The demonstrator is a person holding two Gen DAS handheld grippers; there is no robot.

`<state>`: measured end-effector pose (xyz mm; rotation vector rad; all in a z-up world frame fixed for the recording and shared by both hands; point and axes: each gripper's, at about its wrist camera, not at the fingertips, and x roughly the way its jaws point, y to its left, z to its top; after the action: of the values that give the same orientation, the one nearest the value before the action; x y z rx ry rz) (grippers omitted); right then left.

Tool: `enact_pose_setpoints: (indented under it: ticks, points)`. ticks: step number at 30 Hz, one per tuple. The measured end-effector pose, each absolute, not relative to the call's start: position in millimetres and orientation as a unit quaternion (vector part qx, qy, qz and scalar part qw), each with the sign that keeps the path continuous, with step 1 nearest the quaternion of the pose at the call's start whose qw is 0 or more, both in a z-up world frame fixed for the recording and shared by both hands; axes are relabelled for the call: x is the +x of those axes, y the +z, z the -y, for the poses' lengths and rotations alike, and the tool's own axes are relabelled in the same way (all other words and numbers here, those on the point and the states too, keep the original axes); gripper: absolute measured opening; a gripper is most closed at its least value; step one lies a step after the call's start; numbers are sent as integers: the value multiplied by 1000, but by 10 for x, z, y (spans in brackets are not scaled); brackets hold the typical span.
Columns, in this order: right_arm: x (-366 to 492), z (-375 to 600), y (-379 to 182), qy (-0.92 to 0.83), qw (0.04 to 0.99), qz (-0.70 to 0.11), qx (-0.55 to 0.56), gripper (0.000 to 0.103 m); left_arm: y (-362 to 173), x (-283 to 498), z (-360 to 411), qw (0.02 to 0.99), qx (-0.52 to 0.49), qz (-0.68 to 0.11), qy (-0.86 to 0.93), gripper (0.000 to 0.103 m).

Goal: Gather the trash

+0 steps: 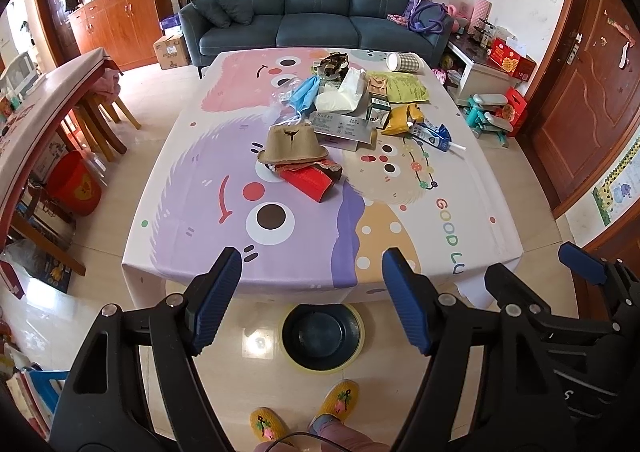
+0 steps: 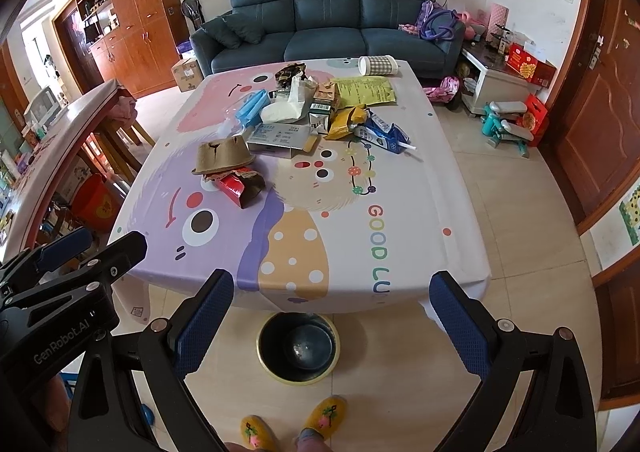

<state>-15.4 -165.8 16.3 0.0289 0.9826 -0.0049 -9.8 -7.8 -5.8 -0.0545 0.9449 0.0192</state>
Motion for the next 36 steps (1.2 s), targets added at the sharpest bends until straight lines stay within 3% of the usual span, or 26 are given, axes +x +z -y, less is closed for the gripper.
enact_pose_setpoints:
  ticks: [36]
  points:
    - [-60, 1688, 69, 19, 878, -477, 31, 100, -128, 4, 92, 880, -26, -473, 28, 70]
